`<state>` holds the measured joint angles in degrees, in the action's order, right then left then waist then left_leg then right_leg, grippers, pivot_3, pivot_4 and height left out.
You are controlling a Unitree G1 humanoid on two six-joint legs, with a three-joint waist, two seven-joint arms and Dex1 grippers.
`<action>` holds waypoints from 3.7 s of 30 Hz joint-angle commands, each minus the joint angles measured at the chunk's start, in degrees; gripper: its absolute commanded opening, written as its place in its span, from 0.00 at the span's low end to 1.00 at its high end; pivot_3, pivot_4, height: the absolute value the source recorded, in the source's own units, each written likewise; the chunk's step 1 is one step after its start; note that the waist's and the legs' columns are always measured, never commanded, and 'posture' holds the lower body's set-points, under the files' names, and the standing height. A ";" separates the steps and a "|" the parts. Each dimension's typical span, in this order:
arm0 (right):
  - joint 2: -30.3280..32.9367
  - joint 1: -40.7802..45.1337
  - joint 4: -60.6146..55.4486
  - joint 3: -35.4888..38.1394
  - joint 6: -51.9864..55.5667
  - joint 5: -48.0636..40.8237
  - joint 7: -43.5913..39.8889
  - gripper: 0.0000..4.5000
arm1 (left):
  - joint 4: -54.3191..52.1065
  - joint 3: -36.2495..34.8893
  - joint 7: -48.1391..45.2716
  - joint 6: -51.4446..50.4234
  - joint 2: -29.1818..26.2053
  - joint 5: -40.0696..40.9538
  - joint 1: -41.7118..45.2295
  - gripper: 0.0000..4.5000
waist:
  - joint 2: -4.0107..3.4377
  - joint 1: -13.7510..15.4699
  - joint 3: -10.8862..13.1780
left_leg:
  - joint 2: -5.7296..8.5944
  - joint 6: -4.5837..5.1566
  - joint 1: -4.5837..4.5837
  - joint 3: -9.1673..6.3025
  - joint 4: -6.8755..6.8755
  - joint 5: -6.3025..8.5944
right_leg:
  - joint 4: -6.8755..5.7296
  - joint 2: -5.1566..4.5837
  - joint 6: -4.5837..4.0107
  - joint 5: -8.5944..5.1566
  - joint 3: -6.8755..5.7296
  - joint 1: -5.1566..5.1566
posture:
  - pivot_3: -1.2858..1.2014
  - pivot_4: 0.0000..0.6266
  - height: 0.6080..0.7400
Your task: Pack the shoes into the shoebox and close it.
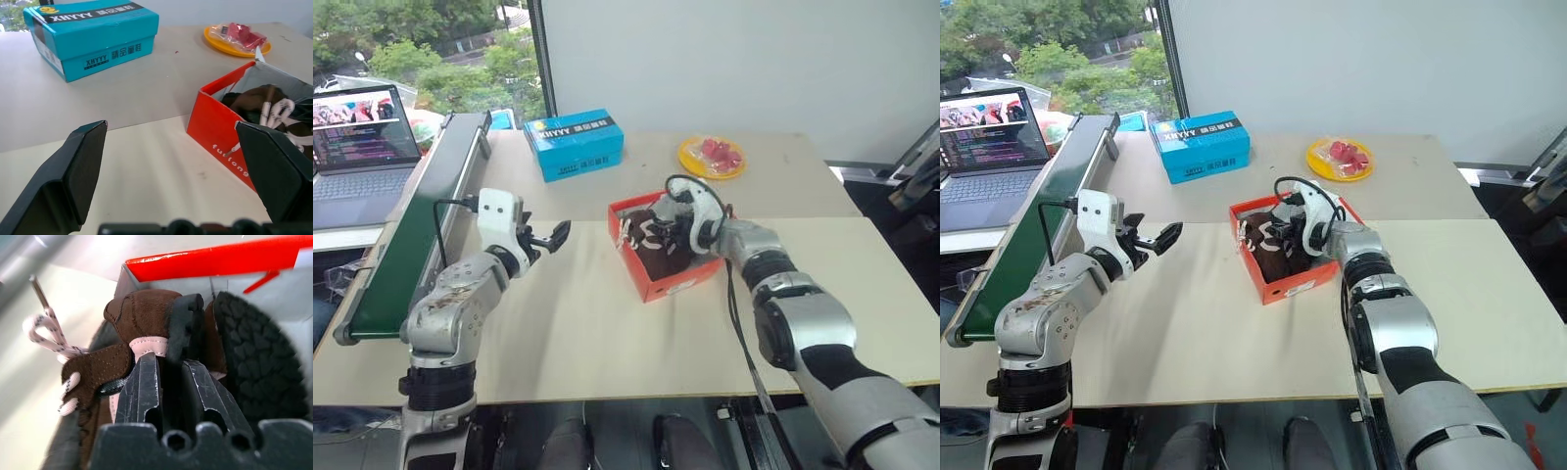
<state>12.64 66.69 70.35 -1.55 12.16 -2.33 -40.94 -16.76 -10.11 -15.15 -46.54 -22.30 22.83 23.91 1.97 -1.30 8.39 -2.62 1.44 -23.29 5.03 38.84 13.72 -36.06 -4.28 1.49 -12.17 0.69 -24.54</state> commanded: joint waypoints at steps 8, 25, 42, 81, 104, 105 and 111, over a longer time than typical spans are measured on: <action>-3.33 -2.08 2.52 -17.00 -9.08 18.69 4.32 0.06 | -2.90 0.14 0.55 0.52 -0.16 -0.21 -0.43 1.00 | 0.09 -0.52 -0.26 | -0.02 0.00 0.48 -0.22 -0.14 0.02 | 0.06 -0.02 -0.02 -0.02 0.05 0.42 | 0.52 0.24 1.00; -3.79 -1.87 4.83 -19.93 -7.19 23.58 8.67 0.06 | -2.98 1.22 0.28 0.66 -0.36 -0.54 -0.70 1.00 | 0.04 -0.75 -0.56 | -0.08 -0.01 0.67 -0.25 -0.35 0.02 | 0.04 -0.13 -0.12 -0.08 0.06 0.49 | 0.52 0.24 1.00; -1.92 3.71 -0.28 -3.79 -5.43 10.88 11.58 0.99 | -2.75 2.23 -0.06 0.58 -0.45 -0.56 -0.24 1.00 | -0.14 0.42 -0.38 | -0.06 0.00 0.15 -0.29 -0.37 0.01 | 0.19 -0.14 -0.12 -0.08 0.02 0.08 | 0.52 0.24 1.00; 10.46 -27.26 -43.92 8.22 24.22 -0.26 22.22 0.00 | 9.37 16.12 -25.60 6.26 -8.57 -4.35 14.63 1.00 | -0.18 0.20 -0.06 | 0.08 0.06 -0.64 -0.03 -0.07 0.00 | 0.10 0.11 0.03 -0.10 0.14 -0.60 | 0.52 0.24 1.00; 7.23 -20.46 -36.15 16.97 -5.51 -7.78 28.87 0.00 | 2.83 13.97 -23.11 1.14 -9.85 -4.04 11.25 1.00 | -0.24 0.08 -0.01 | 0.04 0.05 -0.64 -0.15 -0.04 -0.01 | 0.05 0.06 0.07 -0.07 0.18 -0.61 | 0.52 0.24 1.00; 7.05 -20.96 -38.40 16.72 -4.78 -8.63 27.82 0.00 | 3.00 14.07 -23.12 1.24 -9.77 -4.10 11.30 1.00 | -0.24 0.05 -0.01 | 0.04 0.05 -0.64 -0.15 -0.05 -0.01 | 0.04 0.06 0.07 -0.07 0.19 -0.61 | 0.52 0.24 1.00; 8.38 -27.21 -56.83 13.72 9.47 -18.00 15.51 0.00 | 3.42 13.56 -23.13 1.61 -10.17 -4.37 11.16 1.00 | -0.24 0.13 -0.01 | 0.00 0.06 -0.62 -0.23 -0.04 0.00 | 0.02 0.09 0.07 -0.07 0.20 -0.59 | 0.52 0.24 1.00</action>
<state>19.61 40.21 20.18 12.29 17.17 -16.73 -21.99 -11.80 4.76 -38.46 -45.66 -31.91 18.37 34.87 1.73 -1.17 8.38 -2.62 1.51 -23.91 4.80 38.81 13.72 -36.05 -4.20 1.56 -12.24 0.90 -25.14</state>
